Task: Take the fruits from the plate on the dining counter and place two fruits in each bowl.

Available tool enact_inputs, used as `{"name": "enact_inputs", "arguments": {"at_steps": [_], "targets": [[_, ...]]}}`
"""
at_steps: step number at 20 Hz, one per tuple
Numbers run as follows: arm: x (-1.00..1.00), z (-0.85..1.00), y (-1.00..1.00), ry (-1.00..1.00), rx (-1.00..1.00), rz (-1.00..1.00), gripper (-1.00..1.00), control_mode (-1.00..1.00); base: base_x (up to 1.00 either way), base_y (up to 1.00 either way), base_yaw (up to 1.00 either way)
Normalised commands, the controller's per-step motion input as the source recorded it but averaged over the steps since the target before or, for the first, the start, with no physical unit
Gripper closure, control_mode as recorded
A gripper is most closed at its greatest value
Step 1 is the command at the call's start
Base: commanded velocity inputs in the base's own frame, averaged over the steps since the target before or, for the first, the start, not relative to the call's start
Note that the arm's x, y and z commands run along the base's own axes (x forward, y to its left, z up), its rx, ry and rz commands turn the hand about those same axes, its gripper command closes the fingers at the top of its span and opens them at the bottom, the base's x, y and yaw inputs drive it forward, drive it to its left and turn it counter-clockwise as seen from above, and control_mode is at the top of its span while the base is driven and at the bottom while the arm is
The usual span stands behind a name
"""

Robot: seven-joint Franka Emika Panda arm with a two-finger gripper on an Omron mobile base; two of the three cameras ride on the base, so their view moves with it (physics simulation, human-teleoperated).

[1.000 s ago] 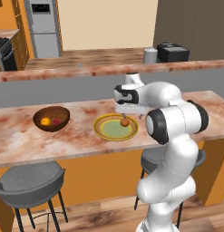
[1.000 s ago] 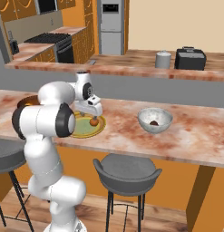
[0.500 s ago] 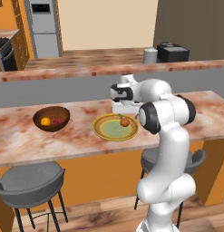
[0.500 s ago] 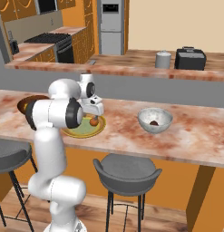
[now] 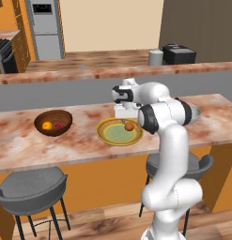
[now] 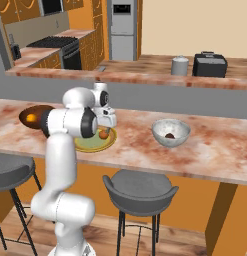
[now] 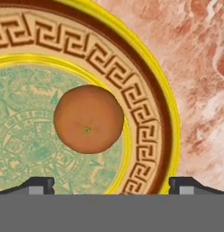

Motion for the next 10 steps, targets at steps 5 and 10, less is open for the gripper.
{"name": "enact_inputs", "arguments": {"at_steps": [5,10], "targets": [[0.22,-0.2,0.0,0.07,0.03,0.0,-1.0,-1.0,0.0,0.0,0.0],[0.3,-0.21,0.0,0.09,0.02,0.0,-1.0,-1.0,0.0,0.0,0.0]]}}
